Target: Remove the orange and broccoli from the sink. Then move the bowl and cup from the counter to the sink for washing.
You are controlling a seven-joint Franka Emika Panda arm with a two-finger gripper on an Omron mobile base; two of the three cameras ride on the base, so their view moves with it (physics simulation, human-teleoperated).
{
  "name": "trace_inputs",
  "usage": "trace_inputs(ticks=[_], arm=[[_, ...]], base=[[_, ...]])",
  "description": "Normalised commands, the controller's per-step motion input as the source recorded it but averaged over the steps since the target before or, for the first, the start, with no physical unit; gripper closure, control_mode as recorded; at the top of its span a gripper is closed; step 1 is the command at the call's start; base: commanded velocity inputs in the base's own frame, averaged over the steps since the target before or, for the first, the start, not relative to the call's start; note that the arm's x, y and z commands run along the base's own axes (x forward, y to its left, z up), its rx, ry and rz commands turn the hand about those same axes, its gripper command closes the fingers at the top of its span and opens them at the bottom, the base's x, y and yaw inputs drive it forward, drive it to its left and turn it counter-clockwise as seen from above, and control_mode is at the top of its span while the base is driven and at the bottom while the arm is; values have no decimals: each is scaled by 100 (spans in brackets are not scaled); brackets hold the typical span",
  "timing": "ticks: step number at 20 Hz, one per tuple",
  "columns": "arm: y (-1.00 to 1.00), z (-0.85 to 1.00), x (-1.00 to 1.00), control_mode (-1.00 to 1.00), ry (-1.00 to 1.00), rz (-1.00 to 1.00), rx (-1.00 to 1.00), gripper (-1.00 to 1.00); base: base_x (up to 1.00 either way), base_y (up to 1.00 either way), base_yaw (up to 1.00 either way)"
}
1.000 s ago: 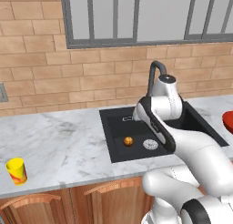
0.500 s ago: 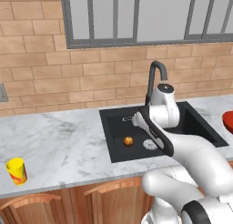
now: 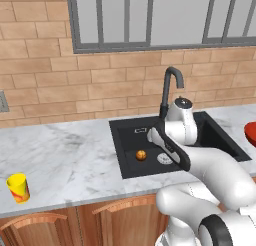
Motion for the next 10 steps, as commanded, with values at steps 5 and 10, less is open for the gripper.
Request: trace_inputs(ticks=[5,10], arm=[[-5,-19,12,-100,0,4,0,-100],[0,-18,13,-100,0,6,2,-100]], base=[[0,0,0],[0,0,0]])
